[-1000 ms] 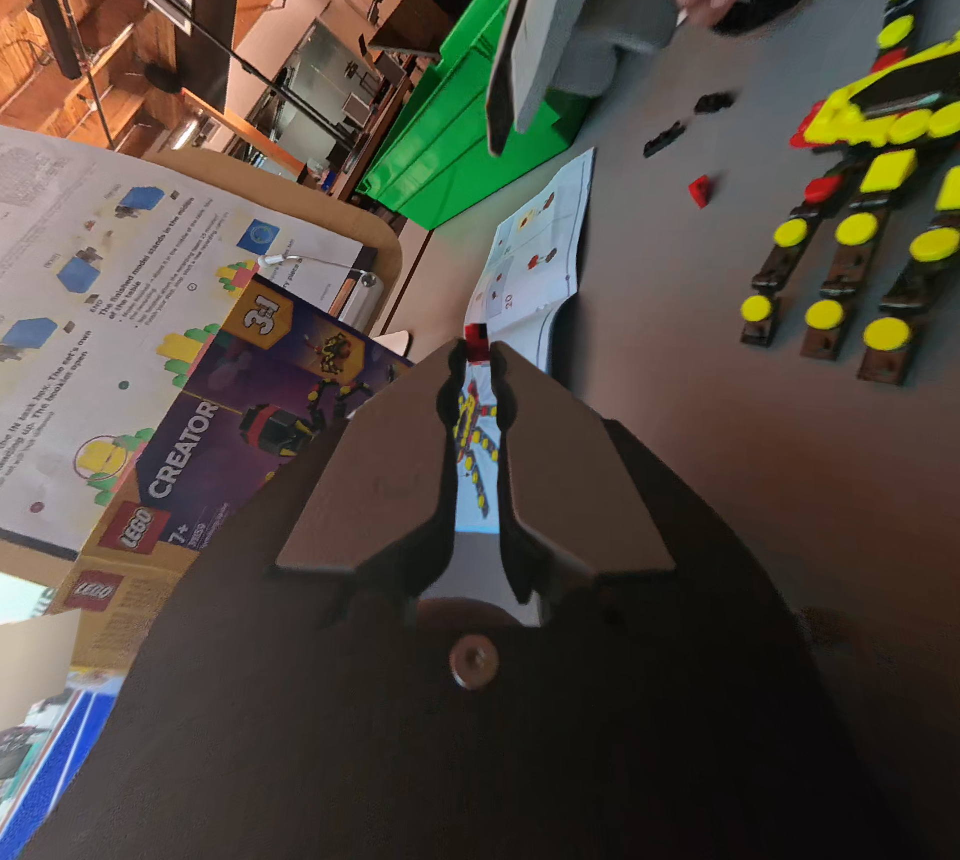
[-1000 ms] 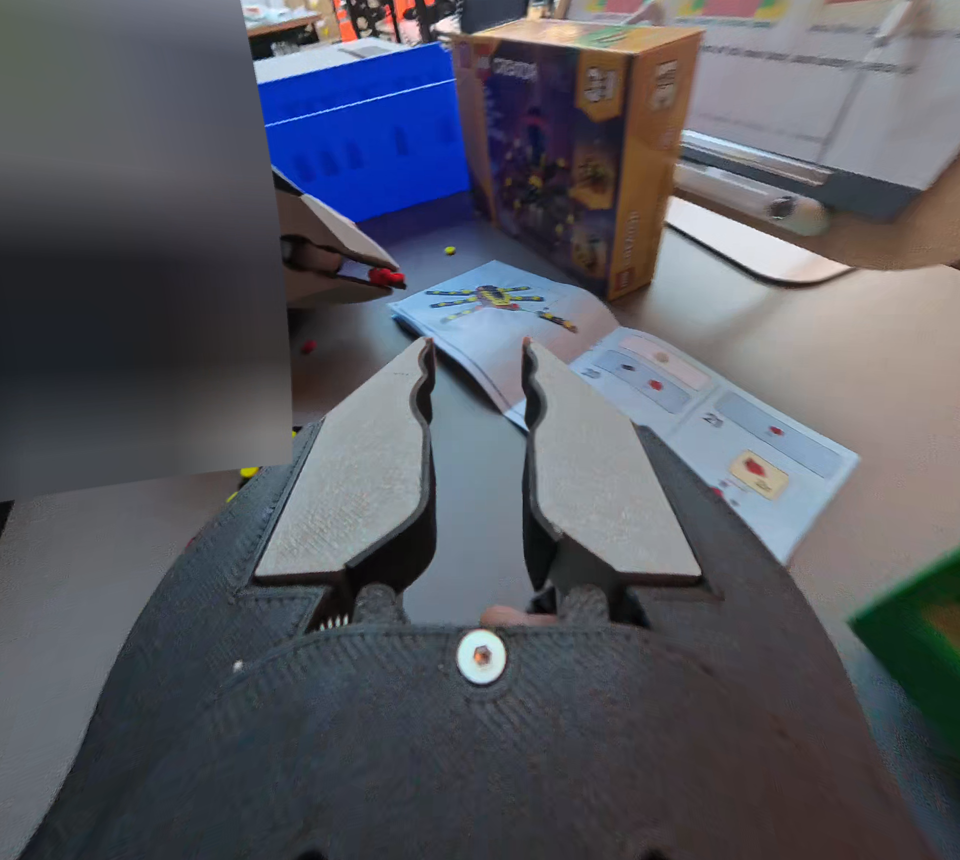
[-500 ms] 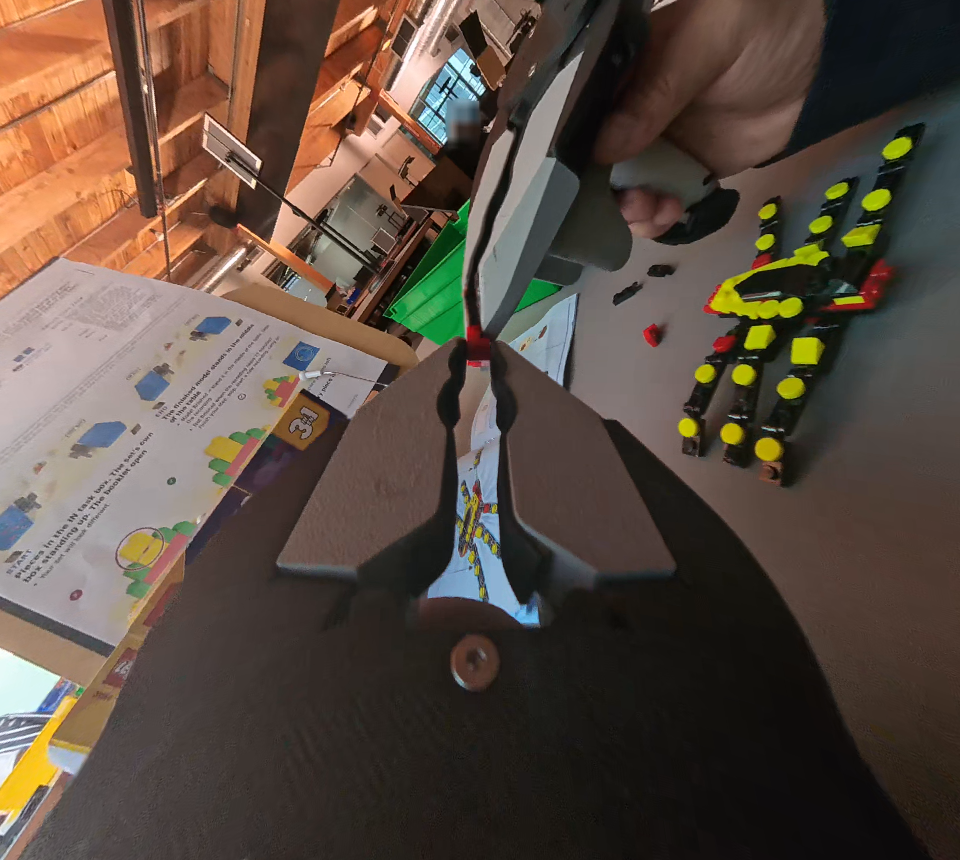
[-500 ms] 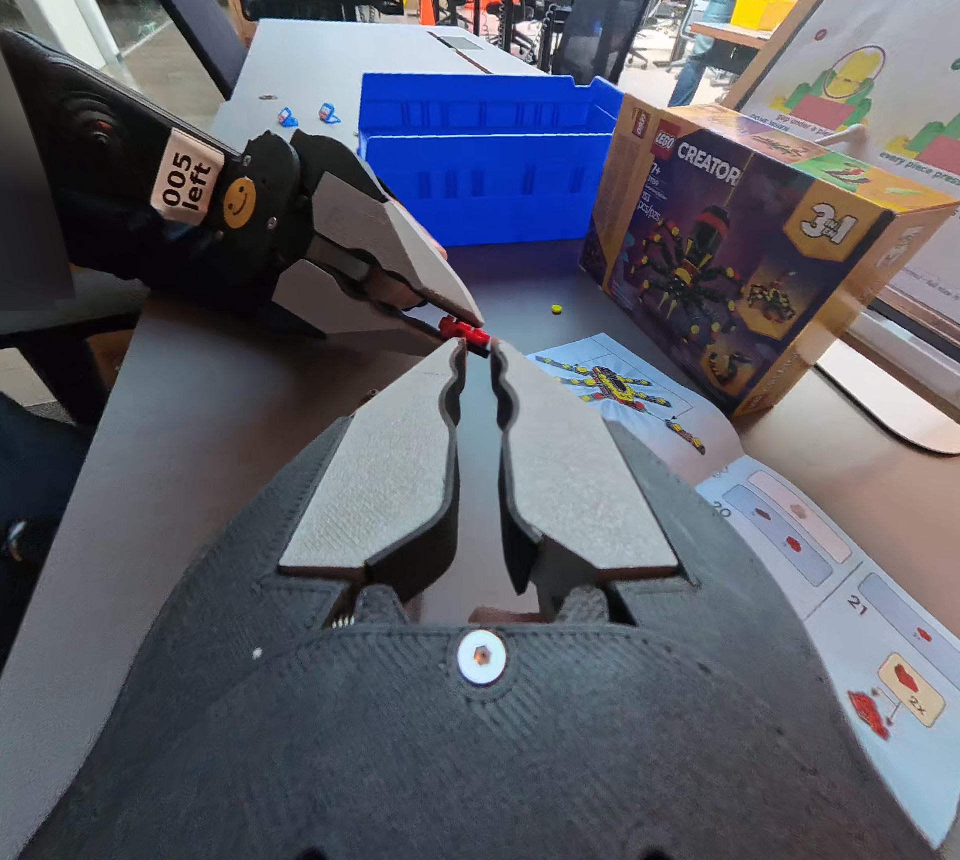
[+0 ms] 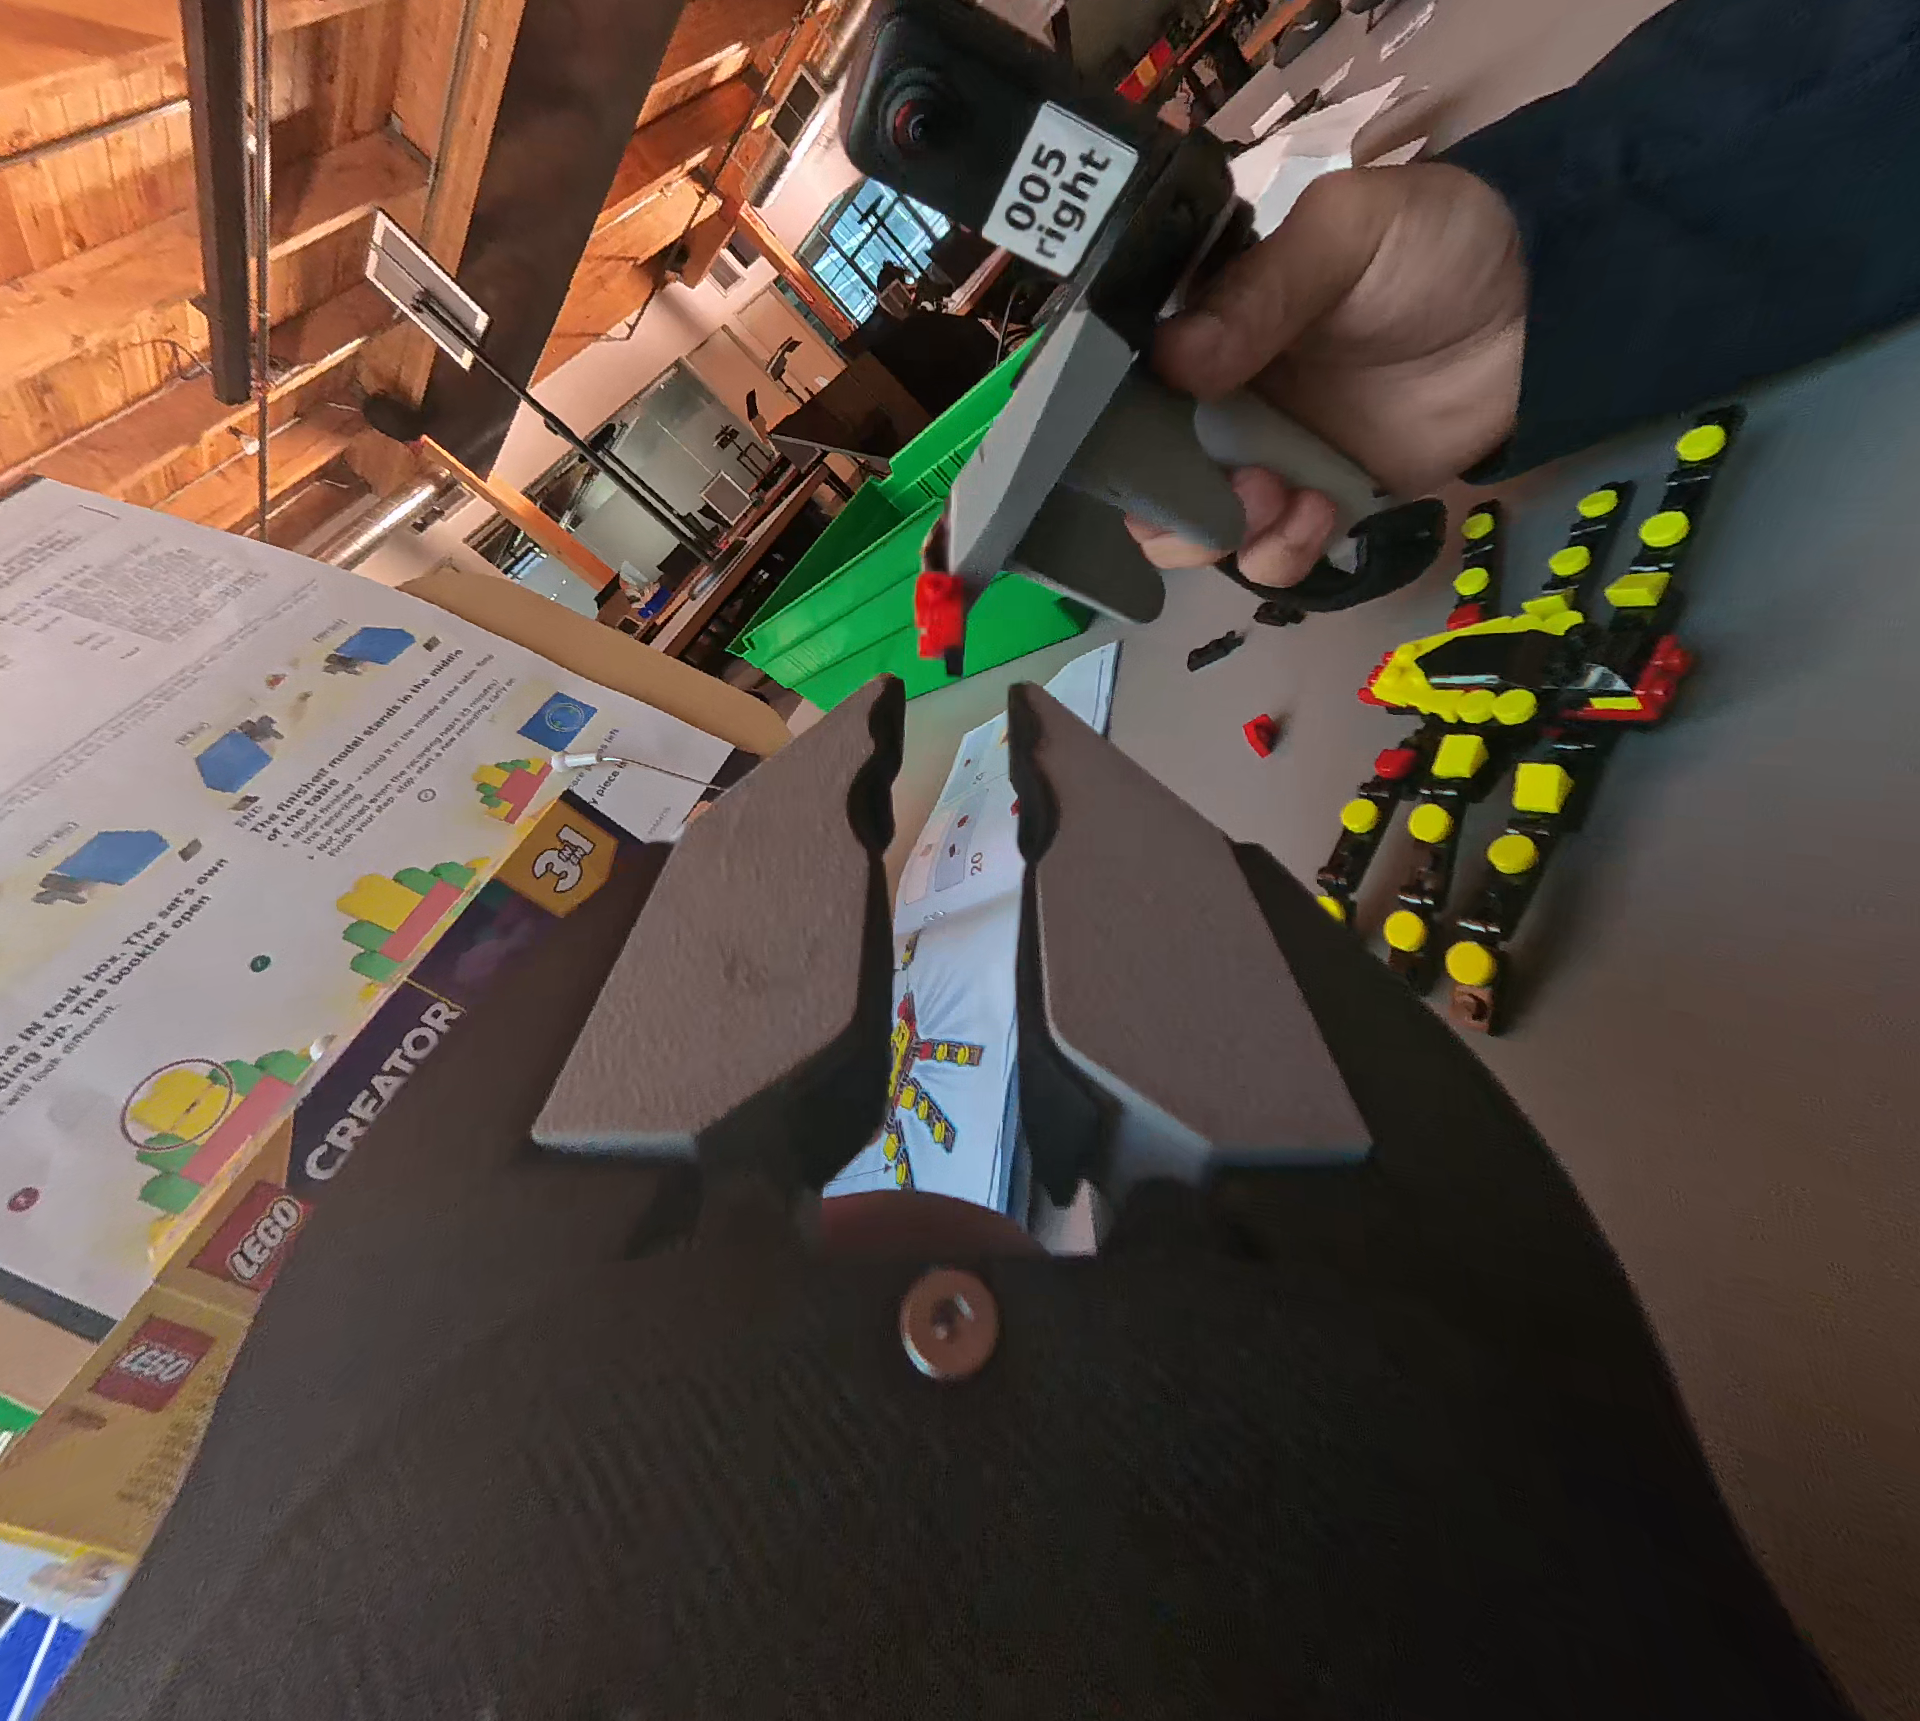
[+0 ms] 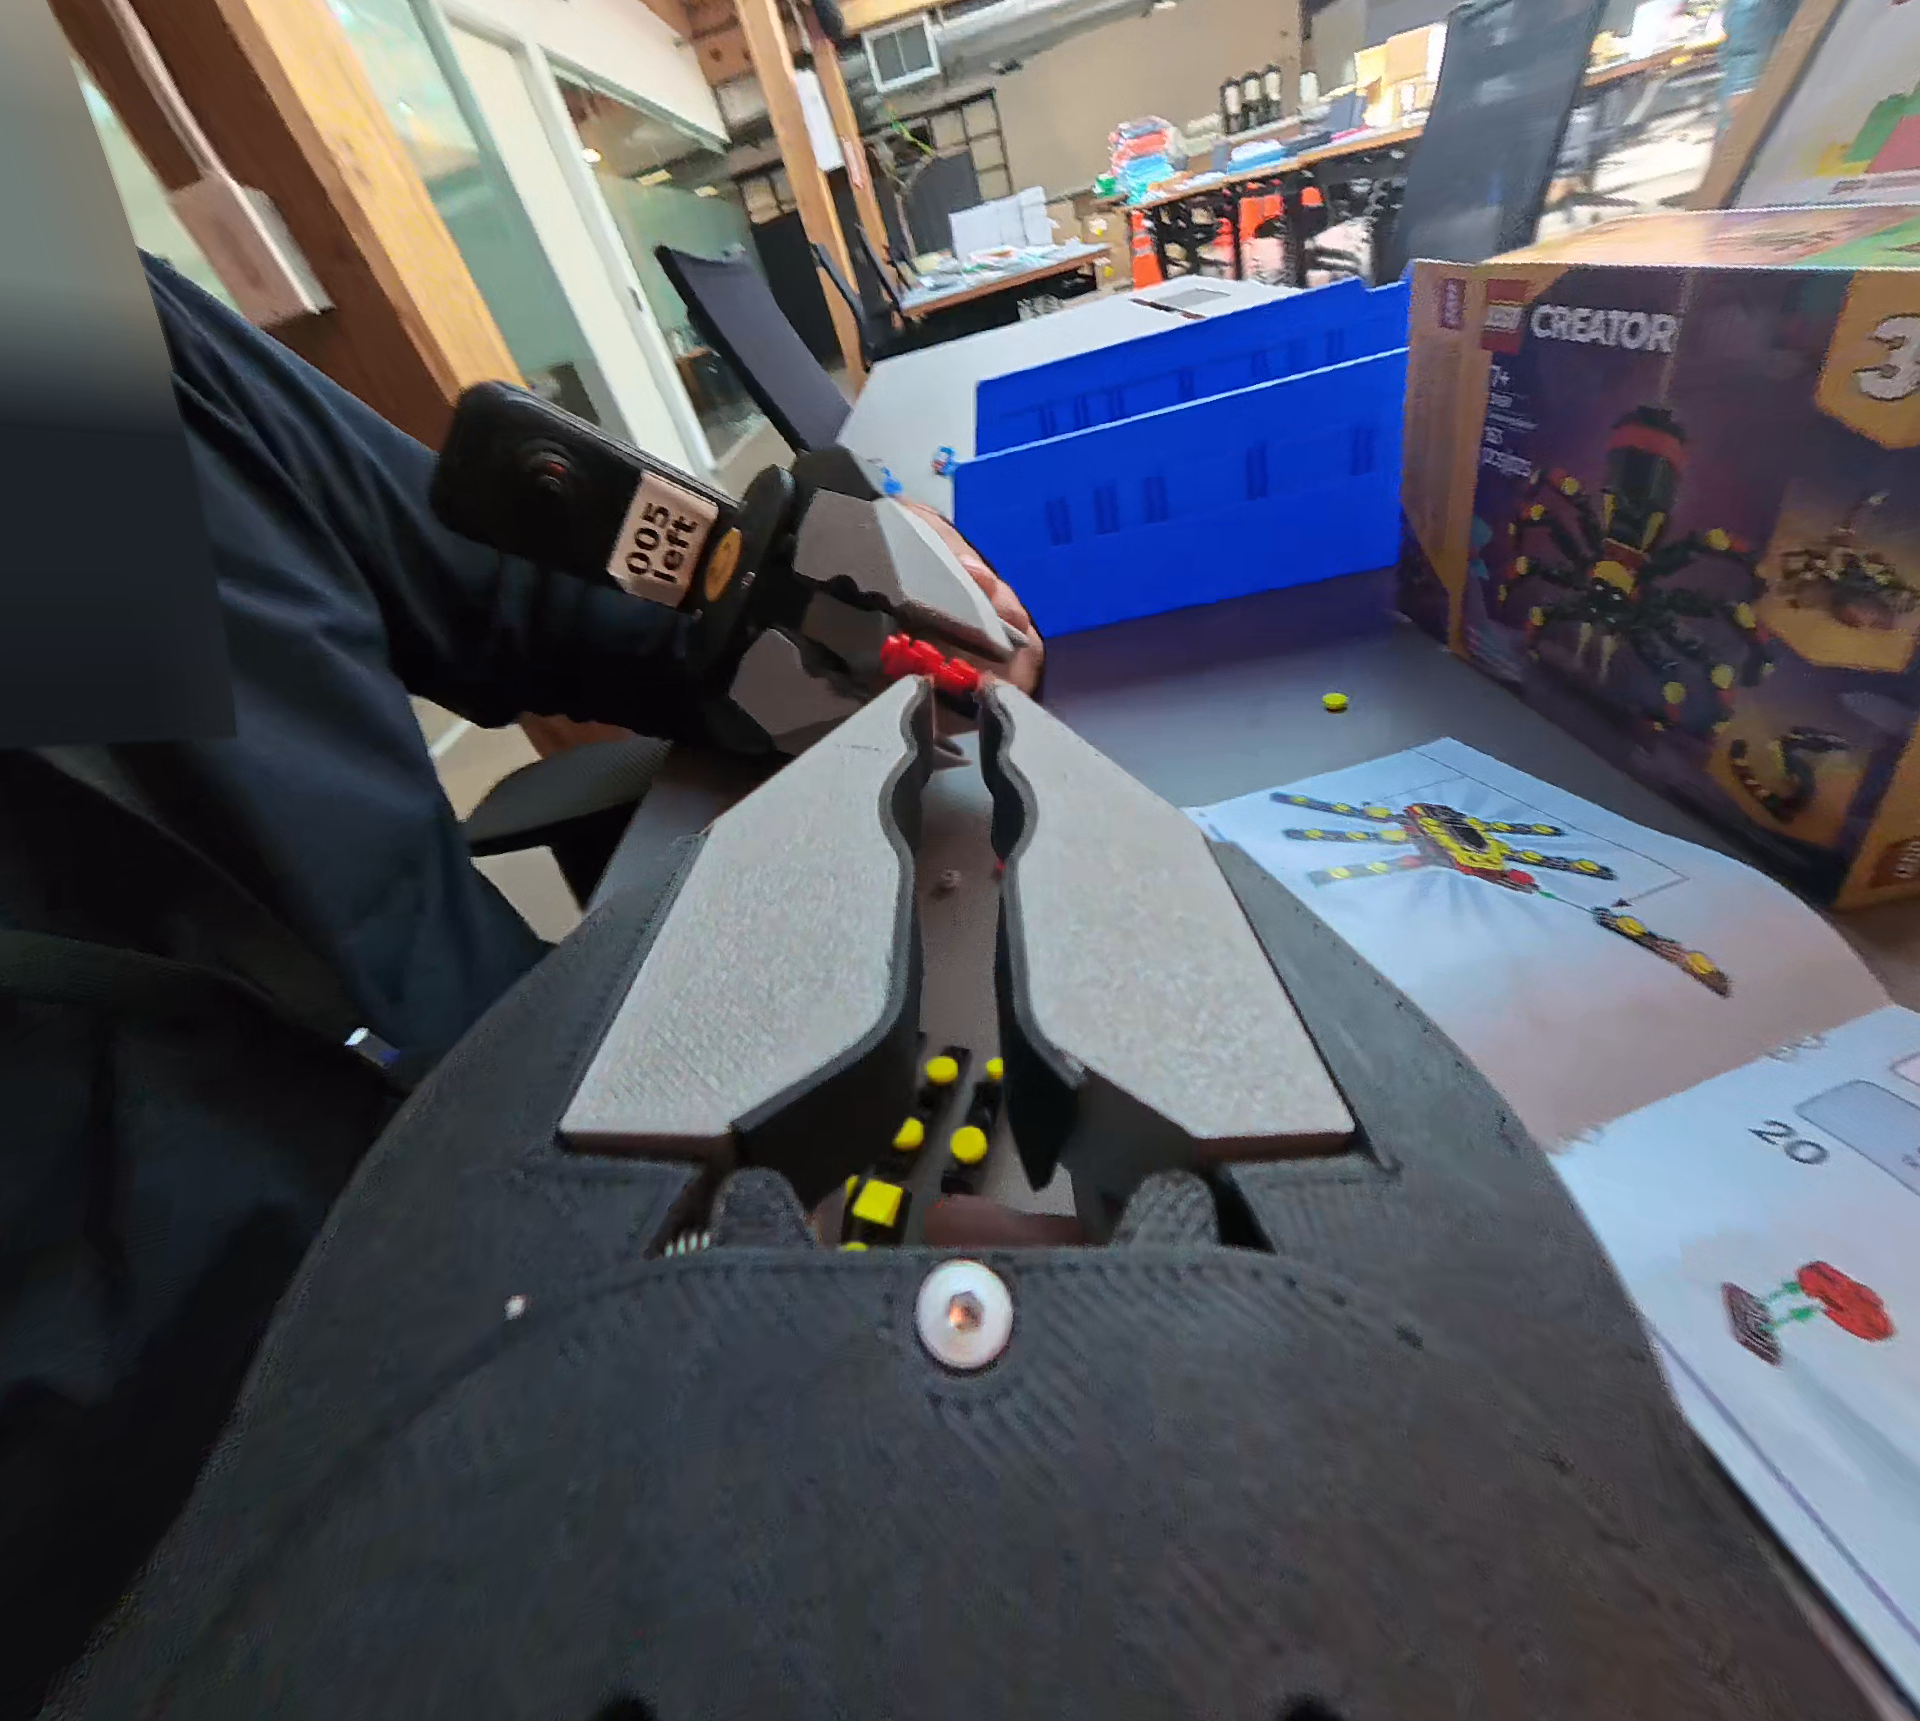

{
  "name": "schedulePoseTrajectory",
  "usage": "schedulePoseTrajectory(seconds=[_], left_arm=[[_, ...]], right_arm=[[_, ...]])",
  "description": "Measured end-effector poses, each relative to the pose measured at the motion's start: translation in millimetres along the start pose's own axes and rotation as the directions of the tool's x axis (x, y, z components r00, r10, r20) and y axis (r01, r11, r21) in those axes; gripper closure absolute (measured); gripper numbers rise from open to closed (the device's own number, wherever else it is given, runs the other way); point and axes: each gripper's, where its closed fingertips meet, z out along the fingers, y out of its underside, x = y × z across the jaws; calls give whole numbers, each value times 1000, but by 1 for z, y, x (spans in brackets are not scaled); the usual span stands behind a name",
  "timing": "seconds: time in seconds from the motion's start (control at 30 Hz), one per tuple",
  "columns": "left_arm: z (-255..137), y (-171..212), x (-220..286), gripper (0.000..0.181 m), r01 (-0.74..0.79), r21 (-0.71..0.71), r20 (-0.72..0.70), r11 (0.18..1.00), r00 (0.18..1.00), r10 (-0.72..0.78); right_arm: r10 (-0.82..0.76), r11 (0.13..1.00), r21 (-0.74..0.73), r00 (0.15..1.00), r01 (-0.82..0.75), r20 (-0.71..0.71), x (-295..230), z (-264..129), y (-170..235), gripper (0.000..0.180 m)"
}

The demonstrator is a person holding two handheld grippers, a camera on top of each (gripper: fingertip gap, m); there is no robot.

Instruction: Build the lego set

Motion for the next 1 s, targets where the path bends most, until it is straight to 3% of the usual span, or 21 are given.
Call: schedulePoseTrajectory(seconds=[0.23,0.47,0.77,1.0], left_arm=[[-2,-12,3,173,40,49,-24,998,999,-39],[-3,-14,1,178,110,49,-47,993,993,-108],[-1,-1,4,181,160,-35,-79,987,984,-162],[-1,-1,4,181,210,-38,-100,977,972,-213]], right_arm=[[119,992,18,986,-122,116,-10,3,0,175],[304,946,33,919,-322,251,-12,3,-1,175],[290,957,-14,944,-291,160,-1,3,7,175],[307,951,-18,934,-309,181,-2,3,8,175]])
